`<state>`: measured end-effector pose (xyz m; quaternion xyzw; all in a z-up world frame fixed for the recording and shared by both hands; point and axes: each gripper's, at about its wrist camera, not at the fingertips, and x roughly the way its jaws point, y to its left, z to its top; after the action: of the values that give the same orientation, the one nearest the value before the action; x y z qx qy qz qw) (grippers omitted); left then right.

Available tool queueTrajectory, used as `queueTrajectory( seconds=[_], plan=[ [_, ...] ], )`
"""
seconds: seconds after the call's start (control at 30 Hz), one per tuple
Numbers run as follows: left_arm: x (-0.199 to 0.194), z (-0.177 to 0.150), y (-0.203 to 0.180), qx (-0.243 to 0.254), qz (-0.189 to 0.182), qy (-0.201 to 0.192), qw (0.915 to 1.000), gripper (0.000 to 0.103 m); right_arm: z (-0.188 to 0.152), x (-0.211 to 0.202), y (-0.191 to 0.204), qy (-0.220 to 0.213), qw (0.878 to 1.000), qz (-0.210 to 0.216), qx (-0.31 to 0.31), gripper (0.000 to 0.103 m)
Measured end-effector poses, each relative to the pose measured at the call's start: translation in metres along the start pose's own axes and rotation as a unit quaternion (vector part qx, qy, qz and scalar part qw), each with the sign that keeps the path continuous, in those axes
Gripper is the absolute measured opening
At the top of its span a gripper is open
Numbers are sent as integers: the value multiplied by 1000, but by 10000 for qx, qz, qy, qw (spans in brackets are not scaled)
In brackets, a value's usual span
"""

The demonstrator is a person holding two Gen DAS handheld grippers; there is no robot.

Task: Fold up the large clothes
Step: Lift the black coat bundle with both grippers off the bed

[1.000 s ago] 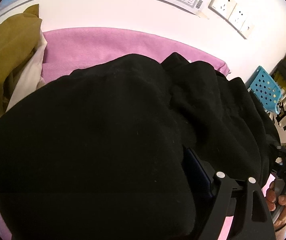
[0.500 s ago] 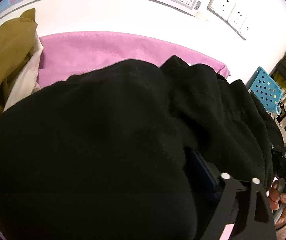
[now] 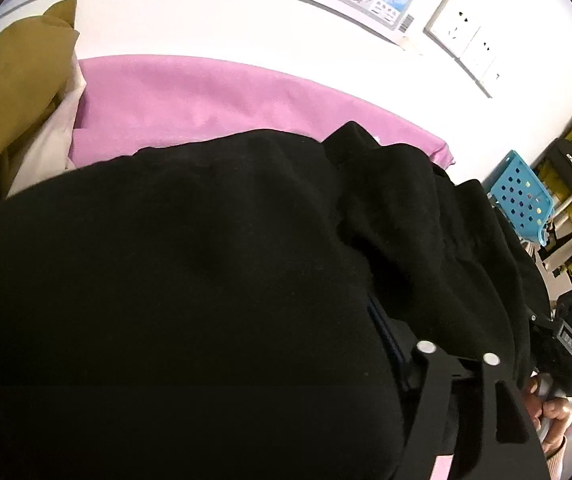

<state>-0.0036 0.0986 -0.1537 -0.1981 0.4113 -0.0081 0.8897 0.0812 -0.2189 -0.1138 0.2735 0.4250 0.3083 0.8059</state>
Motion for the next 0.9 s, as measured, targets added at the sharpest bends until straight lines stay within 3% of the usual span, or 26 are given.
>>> queueTrajectory(
  seconds=[0.13,0.33,0.47,0.53,0.6,0.63,0.7,0.73,0.77,0.8,0.83,0.9],
  plan=[
    [-7,2,0,28,44,-73,10000,40,1,-2,5,-4,10000,72,-33,31],
    [-23,8,-2,73,-19,-88,9999,23,3,-28,42,-245,9983,377,-373,28],
    [-51,1,7,61,-299,-171,9994,24,-7,-37,54,-119,9974,477,-527,31],
    [-50,-4,13,31,-396,-77,9992,37,-15,-29,44,96,9987,213,-456,39],
    [-32,-8,25,-55,-401,283,9988,47,-20,-15,29,423,9988,34,-234,56],
    [-22,-10,32,-236,-423,407,9980,52,-22,-9,19,486,9988,-33,-56,57],
    [-22,-9,36,-290,-585,270,9975,54,-24,-6,12,355,9994,32,-12,51],
    [-23,-7,35,-260,-575,281,9976,52,-23,-6,11,305,9995,115,38,48],
    [-23,-6,34,-247,-584,276,9976,48,-22,-6,12,282,9995,158,56,36],
    [-24,-4,32,-203,-587,283,9977,38,-20,-6,16,233,9995,211,3,29],
    [-27,1,28,-143,-563,286,9979,29,-18,-8,23,202,9995,224,-78,28],
    [-38,9,21,41,-488,174,9986,22,-12,-17,40,75,9992,321,-207,25]
  ],
)
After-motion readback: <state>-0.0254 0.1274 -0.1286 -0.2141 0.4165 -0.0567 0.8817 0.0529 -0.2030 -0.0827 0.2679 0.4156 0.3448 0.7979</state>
